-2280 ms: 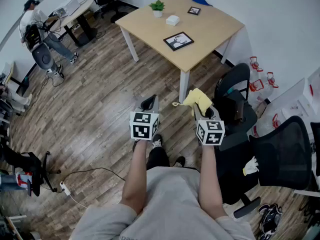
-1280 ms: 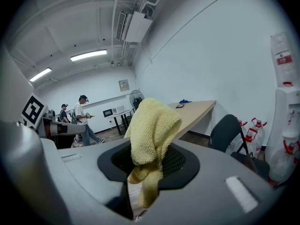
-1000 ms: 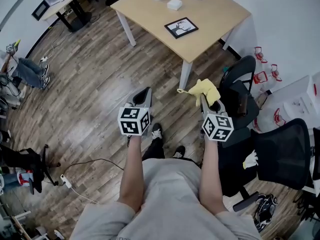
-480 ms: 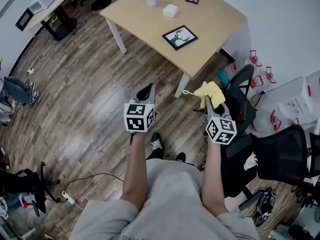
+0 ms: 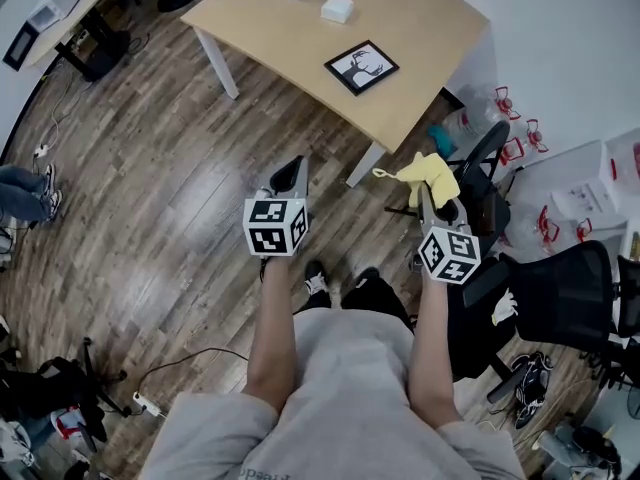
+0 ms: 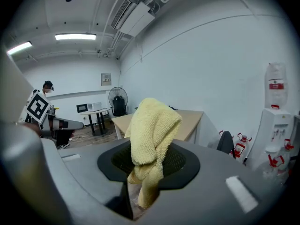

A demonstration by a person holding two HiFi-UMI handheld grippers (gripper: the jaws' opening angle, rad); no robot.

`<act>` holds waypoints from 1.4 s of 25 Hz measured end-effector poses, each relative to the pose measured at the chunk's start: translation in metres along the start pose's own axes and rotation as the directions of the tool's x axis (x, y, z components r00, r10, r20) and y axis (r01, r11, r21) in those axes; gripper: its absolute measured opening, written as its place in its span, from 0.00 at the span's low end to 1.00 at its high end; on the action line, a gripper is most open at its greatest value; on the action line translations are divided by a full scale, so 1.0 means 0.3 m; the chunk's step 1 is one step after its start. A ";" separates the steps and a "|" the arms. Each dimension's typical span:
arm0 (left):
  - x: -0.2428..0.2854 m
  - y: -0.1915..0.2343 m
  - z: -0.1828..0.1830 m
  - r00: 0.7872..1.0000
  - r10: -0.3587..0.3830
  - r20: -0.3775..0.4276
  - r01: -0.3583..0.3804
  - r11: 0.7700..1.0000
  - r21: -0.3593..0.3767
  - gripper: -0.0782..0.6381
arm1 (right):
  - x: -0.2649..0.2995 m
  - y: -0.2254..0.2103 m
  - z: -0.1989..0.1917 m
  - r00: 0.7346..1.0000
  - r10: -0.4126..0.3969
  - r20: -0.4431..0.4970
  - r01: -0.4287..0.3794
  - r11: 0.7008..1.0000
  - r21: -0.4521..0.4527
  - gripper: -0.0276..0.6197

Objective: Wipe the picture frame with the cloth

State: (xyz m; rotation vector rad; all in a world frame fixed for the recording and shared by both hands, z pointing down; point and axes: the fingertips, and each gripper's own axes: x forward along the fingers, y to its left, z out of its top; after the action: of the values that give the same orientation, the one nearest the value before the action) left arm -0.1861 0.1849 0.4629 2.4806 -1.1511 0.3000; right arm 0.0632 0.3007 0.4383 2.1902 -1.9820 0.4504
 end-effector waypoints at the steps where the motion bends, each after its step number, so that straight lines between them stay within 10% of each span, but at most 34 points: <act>1: 0.002 0.008 -0.002 1.000 -0.003 -0.004 0.003 1.000 0.000 0.18 | 0.008 0.004 0.000 1.000 -0.002 -0.003 0.002 1.000 0.001 0.22; 18: 0.016 0.162 0.174 0.997 0.024 0.068 -0.024 1.000 0.005 0.18 | 0.237 0.138 0.156 0.996 0.081 0.040 -0.079 0.995 -0.055 0.23; 35: 0.402 0.231 0.338 0.998 0.053 0.016 -0.055 0.995 0.083 0.18 | 0.710 0.011 0.266 0.982 0.188 -0.013 -0.188 0.982 -0.013 0.23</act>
State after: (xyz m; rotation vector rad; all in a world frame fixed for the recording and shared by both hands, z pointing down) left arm -0.1591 0.0178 0.4312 2.5301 -1.2366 0.3538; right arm 0.0863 0.0746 0.4313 1.9953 -2.1888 0.4703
